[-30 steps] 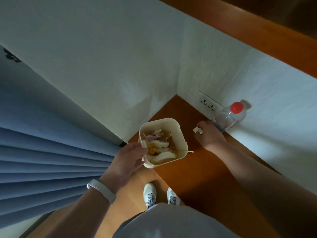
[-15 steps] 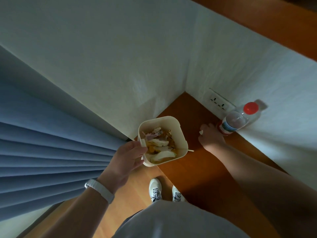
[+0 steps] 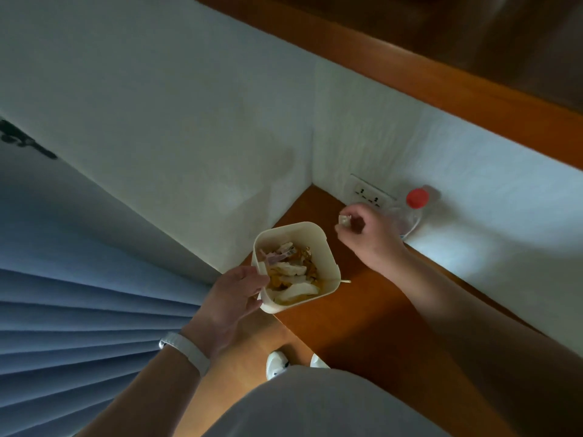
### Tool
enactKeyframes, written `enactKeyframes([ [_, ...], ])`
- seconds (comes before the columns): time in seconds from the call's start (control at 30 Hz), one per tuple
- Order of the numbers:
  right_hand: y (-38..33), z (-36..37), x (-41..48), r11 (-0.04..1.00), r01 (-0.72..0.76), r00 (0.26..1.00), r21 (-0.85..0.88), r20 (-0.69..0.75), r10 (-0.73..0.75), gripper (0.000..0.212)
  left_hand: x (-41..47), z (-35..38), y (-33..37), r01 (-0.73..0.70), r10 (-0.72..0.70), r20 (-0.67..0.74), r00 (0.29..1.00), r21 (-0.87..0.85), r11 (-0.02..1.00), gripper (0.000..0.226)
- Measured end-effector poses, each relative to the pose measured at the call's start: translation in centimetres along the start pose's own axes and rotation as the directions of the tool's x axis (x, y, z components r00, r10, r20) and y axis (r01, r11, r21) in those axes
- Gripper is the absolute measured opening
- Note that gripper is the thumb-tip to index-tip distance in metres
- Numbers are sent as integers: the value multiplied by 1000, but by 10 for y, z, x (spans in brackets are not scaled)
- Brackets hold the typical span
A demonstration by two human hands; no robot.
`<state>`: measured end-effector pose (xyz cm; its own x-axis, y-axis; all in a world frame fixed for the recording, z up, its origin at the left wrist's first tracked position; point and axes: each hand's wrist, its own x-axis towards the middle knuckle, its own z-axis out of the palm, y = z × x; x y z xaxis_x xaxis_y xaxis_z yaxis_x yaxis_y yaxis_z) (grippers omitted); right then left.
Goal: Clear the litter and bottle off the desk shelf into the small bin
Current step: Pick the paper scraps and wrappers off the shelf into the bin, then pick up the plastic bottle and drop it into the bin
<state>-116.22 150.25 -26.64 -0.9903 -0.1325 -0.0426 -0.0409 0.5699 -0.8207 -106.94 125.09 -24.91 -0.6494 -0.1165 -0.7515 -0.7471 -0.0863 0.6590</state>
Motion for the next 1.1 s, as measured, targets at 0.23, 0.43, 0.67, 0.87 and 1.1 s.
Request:
enactKeyframes([
  [0.23,-41,2,-13,966,191,975,-172,147,-166,22,4,0,8,-54,52,56,997,45,997,12],
  [0.43,-46,8,-17,942,210,975,-261,122,-183,32,6,-1,12,-73,67,86,994,66,995,19],
  [0.67,-34,-12,-30,959,109,986,-261,-92,-137,29,10,-2,10,-35,34,66,997,21,999,25],
  [0.87,-5,-45,-39,939,-72,898,-338,-431,-86,39,10,2,11,-42,39,65,997,44,998,23],
  [1.1,8,-64,-25,941,-227,858,-253,-509,70,67,10,12,10,-49,44,71,997,71,996,28],
])
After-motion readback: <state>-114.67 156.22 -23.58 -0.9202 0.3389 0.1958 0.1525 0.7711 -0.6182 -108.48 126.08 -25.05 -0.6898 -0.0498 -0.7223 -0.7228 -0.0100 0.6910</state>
